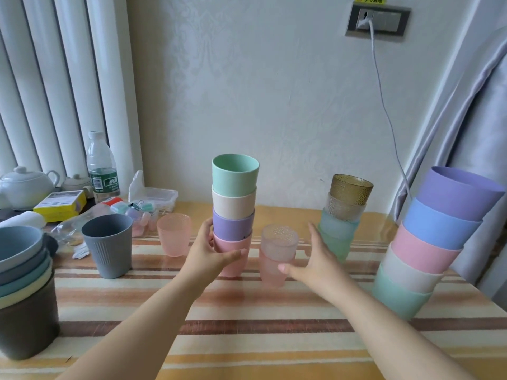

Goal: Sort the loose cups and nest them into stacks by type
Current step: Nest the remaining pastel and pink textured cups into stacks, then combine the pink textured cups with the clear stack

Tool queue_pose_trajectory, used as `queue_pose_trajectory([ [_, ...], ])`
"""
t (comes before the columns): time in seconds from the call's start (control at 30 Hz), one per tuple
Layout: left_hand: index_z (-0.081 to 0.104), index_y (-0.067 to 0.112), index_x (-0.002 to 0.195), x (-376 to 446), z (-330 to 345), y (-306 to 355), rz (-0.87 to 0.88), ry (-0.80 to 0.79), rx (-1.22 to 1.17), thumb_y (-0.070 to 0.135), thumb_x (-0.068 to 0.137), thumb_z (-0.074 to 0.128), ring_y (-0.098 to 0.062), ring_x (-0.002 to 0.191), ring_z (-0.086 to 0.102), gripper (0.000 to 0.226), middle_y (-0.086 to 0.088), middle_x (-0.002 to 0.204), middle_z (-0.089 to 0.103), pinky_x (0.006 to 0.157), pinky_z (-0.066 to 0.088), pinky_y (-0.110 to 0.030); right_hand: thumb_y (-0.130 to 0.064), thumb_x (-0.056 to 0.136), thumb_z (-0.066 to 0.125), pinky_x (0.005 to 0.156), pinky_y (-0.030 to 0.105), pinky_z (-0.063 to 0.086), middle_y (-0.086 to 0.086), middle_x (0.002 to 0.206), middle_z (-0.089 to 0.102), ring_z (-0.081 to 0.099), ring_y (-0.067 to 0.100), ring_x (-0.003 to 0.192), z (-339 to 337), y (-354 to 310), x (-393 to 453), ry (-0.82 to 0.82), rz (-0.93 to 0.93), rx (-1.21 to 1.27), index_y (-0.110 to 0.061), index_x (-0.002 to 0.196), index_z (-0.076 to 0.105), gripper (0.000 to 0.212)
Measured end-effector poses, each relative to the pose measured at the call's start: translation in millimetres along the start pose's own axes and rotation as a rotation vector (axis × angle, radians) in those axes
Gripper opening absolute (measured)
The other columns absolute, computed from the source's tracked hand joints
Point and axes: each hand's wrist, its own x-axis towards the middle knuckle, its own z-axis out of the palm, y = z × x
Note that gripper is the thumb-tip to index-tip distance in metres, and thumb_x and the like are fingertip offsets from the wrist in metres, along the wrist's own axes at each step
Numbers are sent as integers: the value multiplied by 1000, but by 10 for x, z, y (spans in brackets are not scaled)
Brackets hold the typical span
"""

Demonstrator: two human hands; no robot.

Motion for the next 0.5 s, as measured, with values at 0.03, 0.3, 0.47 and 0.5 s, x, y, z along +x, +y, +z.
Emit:
queue_pose_trajectory([
  [0.03,37,33,124,38,29,-9,-1,-6,8,10,65,82,-11,92,62,77,3,103,64,71,50,-25,-44,65,77,107,33,33,-2,153,25,35,17,134,73,22,33,-8,12,20,-34,144,-7,116],
  [0.3,41,30,123,162,143,-99,-16,-7,33,10,67,80,-10,87,60,71,7,98,63,61,49,-25,-37,60,81,80,21,41,-9,111,60,57,12,103,411,95,124,105,38,188,-31,119,43,70],
  [0.47,41,33,122,170,238,-99,-13,3,43,10,67,80,-7,91,59,71,12,97,60,69,51,-31,-36,60,80,77,21,37,-12,100,56,52,10,94,220,131,60,162,41,200,-28,112,45,63],
  [0.5,41,33,123,162,258,-99,-11,5,41,10,68,79,-4,90,58,71,12,97,60,69,51,-30,-36,60,80,78,22,38,-11,103,57,53,11,96,207,148,39,150,48,194,-27,114,45,65],
])
